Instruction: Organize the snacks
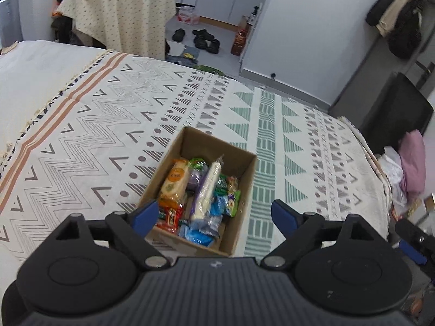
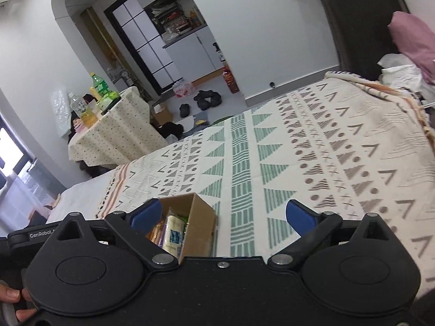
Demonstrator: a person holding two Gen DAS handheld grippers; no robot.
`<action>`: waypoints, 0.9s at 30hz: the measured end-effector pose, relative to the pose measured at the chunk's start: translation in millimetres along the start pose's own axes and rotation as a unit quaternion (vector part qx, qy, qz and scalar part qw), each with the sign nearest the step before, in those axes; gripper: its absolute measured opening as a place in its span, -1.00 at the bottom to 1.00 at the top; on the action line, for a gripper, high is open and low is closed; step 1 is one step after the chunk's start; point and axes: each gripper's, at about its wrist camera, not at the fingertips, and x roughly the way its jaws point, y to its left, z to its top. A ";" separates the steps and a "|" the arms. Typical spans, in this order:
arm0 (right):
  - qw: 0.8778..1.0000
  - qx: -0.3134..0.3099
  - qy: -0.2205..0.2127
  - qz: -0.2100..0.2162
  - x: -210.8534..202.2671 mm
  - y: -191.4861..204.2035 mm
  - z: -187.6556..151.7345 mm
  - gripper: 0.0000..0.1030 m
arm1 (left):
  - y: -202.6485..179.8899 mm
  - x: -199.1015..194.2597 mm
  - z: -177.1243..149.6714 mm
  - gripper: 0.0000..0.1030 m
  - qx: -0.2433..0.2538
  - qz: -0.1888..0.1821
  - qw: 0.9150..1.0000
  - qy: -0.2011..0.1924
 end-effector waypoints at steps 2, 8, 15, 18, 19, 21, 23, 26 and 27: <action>1.000 0.000 -0.004 -0.005 -8.2 -2.2 -2.9 0.96 | -2.0 -5.2 -5.9 0.74 0.007 -0.004 1.000 0.002; 1.000 -0.001 -0.012 -0.010 -32.9 -6.9 -14.4 0.99 | -8.2 -24.0 -22.9 0.81 0.030 -0.010 1.000 -0.003; 1.000 -0.008 -0.014 -0.014 -58.0 -9.4 -26.8 1.00 | -14.0 -39.6 -45.0 0.83 0.048 -0.011 0.999 -0.001; 1.000 -0.017 -0.009 -0.024 -65.7 -7.6 -33.6 1.00 | -15.3 -47.7 -53.6 0.87 0.060 -0.010 0.998 -0.003; 0.999 -0.019 -0.009 -0.027 -68.7 -6.6 -35.8 1.00 | -15.0 -50.5 -56.3 0.90 0.062 -0.009 0.998 -0.004; 0.999 -0.024 -0.008 -0.030 -73.6 -6.2 -40.4 1.00 | -14.3 -56.4 -62.4 0.99 0.067 -0.008 0.998 -0.008; 0.999 -0.027 -0.007 -0.030 -78.7 -5.6 -43.9 1.00 | -14.1 -61.5 -68.2 0.99 0.073 -0.008 0.997 -0.010; 0.999 -0.034 -0.007 -0.032 -85.2 -3.4 -48.6 1.00 | -13.8 -68.3 -75.9 0.99 0.079 -0.009 0.997 -0.011; 0.999 -0.036 -0.008 -0.032 -87.4 -2.5 -50.2 1.00 | -13.6 -70.3 -78.2 0.99 0.082 -0.008 0.997 -0.012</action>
